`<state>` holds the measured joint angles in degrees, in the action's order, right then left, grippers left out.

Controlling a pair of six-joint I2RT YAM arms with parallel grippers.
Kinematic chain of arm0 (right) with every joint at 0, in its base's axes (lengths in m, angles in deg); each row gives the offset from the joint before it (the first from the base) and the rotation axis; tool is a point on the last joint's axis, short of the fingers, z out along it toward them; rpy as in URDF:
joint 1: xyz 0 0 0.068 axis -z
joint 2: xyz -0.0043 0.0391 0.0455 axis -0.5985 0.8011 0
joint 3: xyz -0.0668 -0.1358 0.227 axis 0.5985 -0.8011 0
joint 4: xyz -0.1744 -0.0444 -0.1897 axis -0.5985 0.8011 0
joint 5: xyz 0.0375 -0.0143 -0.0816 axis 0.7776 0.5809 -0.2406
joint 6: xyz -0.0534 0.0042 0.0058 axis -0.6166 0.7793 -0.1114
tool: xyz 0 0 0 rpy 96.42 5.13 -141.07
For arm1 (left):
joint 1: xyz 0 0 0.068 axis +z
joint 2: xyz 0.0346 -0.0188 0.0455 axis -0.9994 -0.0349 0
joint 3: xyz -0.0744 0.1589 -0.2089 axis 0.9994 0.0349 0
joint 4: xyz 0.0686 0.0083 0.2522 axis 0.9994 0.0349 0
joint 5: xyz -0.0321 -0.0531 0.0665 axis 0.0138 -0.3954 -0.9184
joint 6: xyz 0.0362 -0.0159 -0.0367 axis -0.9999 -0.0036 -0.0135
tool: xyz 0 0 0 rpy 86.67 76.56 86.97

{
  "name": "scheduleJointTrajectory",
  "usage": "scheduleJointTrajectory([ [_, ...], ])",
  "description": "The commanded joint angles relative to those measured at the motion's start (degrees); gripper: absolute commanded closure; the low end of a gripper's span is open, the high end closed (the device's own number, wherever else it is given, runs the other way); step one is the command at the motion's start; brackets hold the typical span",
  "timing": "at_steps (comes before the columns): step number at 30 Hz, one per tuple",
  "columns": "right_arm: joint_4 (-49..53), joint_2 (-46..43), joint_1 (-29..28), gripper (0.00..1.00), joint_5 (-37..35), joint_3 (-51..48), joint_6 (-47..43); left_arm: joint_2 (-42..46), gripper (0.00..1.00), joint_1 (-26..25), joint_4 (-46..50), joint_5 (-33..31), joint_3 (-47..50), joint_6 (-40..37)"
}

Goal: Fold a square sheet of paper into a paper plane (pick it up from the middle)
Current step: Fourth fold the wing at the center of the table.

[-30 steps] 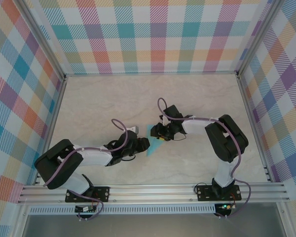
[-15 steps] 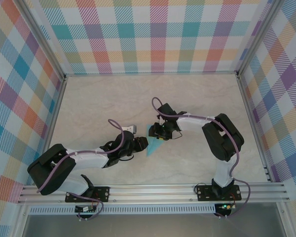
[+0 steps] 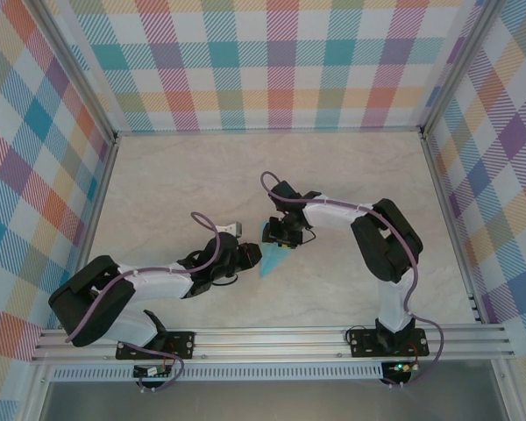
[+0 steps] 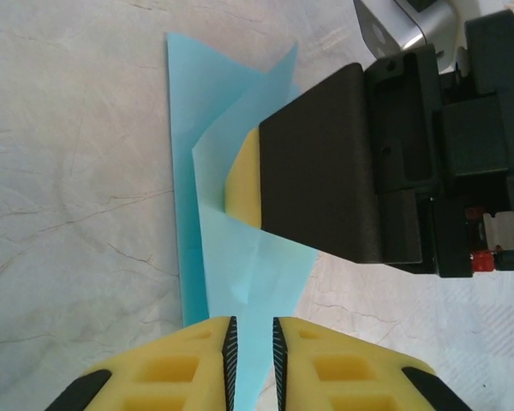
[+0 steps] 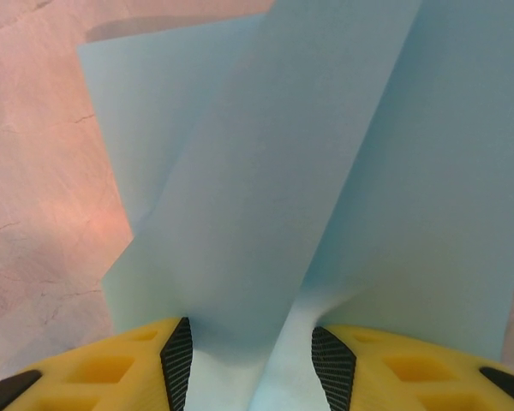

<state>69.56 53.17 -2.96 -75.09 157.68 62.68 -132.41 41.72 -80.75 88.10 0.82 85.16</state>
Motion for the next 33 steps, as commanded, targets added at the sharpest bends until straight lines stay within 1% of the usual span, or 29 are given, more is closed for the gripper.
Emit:
scheduleJointTrajectory([
  [1, 5.6, 8.2, -0.2, 0.52, -11.4, -2.9, 0.7, -1.3, 0.81, 0.5, -3.3, 1.8, 0.4, -0.1],
  [8, 6.8, 10.3, -0.9, 0.52, -12.8, -1.6, 0.4, -4.0, 0.86, 0.5, -4.5, 4.2, -0.9, -0.9],
  [16, 7.8, 11.6, -1.0, 0.52, -13.4, -0.8, 0.5, -8.1, 0.88, 0.4, -6.0, 6.8, -2.2, -1.0],
  [26, 8.6, 13.1, -1.2, 0.51, -14.2, 0.0, 0.6, -9.4, 0.89, 0.2, -4.0, 6.9, -2.5, -0.9],
  [33, 9.1, 13.7, -1.4, 0.51, -14.5, 0.3, 0.8, -9.5, 0.89, 0.2, -1.2, 5.6, -2.9, -0.9],
])
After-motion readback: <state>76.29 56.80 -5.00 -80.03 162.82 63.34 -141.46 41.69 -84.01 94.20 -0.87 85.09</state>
